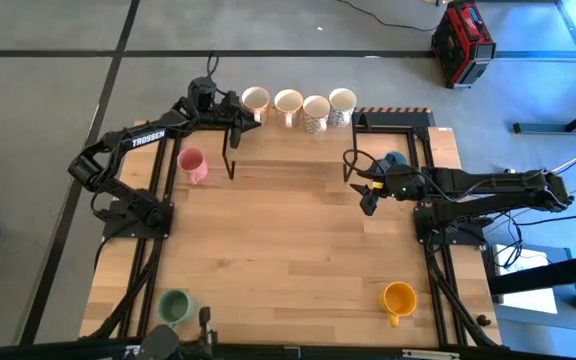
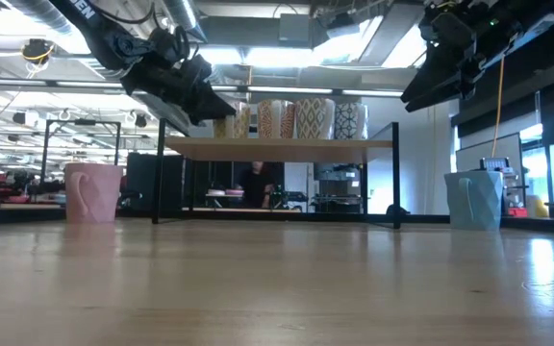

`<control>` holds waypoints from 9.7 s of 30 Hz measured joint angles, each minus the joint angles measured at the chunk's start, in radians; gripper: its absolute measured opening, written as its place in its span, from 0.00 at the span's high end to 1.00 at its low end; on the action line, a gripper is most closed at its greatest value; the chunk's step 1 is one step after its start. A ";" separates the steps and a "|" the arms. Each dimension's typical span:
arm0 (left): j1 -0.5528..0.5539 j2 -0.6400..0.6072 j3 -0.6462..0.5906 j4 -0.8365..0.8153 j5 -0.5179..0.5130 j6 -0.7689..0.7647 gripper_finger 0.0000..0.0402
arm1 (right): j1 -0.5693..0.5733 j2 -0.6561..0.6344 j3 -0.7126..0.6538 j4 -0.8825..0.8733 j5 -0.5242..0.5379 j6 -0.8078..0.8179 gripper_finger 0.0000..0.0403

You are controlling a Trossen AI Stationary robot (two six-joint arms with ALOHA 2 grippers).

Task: Place coffee mugs
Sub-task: Adjust the gray patterned mug on the shelf, then put the blue mug on the shelf

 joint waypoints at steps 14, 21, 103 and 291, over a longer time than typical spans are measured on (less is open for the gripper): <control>-0.009 -0.035 0.002 -0.040 -0.032 0.006 0.81 | 0.000 0.000 0.000 0.000 0.000 0.000 0.51; -0.009 -0.050 0.002 -0.106 -0.063 0.031 0.71 | 0.000 0.000 0.000 0.000 0.000 -0.003 0.51; -0.492 0.406 0.708 -0.413 -0.617 -0.132 0.65 | 0.000 -0.036 0.069 -0.045 0.006 -0.262 0.51; -0.784 -0.460 0.010 -0.560 -0.738 -0.263 0.65 | -0.594 0.401 0.237 -0.701 -0.278 -0.663 0.99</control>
